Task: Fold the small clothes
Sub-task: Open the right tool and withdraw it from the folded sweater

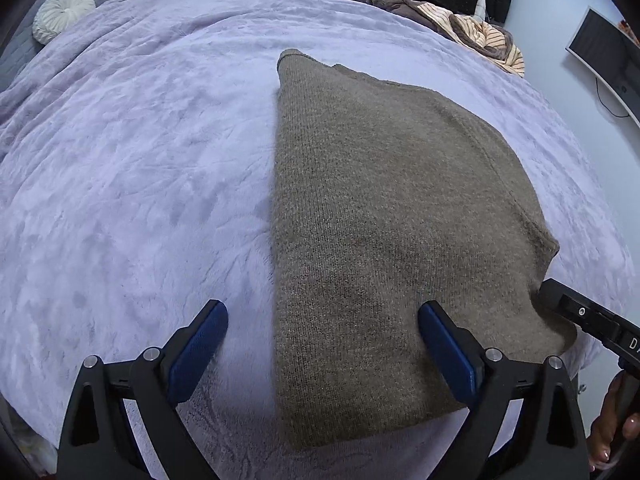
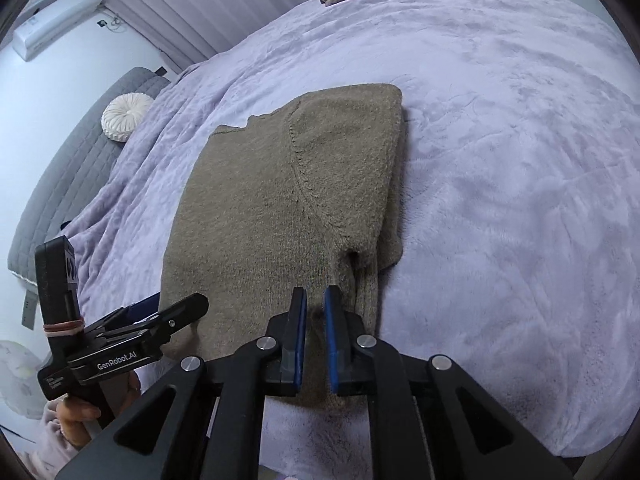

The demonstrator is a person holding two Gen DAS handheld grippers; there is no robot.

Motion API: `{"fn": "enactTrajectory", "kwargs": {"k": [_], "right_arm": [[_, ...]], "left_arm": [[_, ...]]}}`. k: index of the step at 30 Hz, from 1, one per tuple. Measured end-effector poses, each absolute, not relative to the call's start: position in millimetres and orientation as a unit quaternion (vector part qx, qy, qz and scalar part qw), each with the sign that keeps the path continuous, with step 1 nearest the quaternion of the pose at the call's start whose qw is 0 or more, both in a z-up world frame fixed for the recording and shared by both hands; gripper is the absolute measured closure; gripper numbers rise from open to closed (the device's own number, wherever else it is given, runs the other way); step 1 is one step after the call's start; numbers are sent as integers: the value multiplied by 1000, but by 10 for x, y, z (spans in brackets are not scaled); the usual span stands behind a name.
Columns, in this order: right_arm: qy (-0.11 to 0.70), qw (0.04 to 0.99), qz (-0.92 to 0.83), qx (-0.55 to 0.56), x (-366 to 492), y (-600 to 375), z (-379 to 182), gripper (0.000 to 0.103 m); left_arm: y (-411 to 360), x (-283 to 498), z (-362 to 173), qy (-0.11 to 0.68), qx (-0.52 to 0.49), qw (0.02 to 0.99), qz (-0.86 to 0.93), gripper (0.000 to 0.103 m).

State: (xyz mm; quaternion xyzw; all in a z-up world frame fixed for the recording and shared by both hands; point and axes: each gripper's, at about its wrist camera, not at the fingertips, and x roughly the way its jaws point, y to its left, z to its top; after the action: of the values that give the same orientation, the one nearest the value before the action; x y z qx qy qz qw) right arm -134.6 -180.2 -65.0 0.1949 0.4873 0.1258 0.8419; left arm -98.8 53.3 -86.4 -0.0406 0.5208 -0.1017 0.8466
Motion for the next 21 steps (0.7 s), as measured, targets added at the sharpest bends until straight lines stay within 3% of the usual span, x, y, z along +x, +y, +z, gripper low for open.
{"fn": "enactTrajectory", "kwargs": {"k": [4,21], "right_arm": [[496,838,114,199,-1394,-1874,-634,88],[490,844,101,194,-1346,-1917,-391,88]], "left_arm": [[534,-1010,-828,520,-36,848,-98,6],[559,-1027,-670,524,-10,848,-77,6]]}}
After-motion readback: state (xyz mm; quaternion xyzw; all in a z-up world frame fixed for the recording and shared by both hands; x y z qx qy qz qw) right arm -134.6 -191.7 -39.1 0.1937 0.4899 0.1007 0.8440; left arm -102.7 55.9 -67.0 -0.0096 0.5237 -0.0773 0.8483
